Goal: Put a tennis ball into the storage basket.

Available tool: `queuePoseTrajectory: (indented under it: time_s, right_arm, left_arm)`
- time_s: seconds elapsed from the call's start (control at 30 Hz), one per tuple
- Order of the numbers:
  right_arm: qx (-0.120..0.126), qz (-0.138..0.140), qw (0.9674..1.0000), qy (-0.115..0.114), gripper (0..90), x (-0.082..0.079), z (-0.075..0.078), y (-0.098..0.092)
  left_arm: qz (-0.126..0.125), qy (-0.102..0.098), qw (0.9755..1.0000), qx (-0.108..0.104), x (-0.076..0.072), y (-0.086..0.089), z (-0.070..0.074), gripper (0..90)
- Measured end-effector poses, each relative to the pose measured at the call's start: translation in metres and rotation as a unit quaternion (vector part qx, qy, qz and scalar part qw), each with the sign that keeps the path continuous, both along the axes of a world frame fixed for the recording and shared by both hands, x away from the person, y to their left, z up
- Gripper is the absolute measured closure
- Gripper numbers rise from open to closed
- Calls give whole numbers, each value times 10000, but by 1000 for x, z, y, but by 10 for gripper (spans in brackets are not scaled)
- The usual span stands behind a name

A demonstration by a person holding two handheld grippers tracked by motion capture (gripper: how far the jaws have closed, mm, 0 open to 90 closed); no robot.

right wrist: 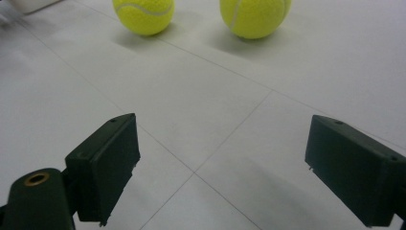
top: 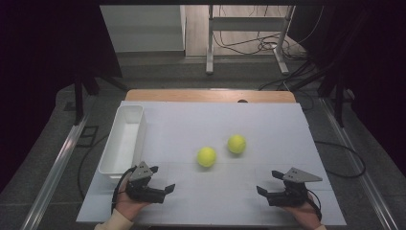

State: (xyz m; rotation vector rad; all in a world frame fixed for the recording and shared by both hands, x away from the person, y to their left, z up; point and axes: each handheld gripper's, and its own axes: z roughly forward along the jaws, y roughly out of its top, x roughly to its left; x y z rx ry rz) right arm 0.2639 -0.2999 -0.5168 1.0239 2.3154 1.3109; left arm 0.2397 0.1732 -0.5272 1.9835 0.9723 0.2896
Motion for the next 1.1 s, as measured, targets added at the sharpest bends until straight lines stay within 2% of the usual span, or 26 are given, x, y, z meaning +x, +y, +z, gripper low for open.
queuePoseTrajectory:
  time_s: [0.3, 0.63, 0.87, 1.1]
  right_arm:
    - [-34, 1, 10000, 40, 124, -1, -1, 1]
    - [-45, 58, 10000, 27, 132, -2, 1, 4]
    - [-50, 30, 10000, 44, 133, -2, 0, 4]
    - [-7, 64, 10000, 11, 136, -3, 1, 3]
  left_arm:
    - [-50, 77, 9999, 45, 0, -4, 0, 59]
    - [-58, 28, 10000, 69, -1, -8, 2, 60]
    - [-51, 68, 9999, -57, -1, -6, 3, 60]
    - [-103, -20, 9999, -12, -1, -10, 8, 61]
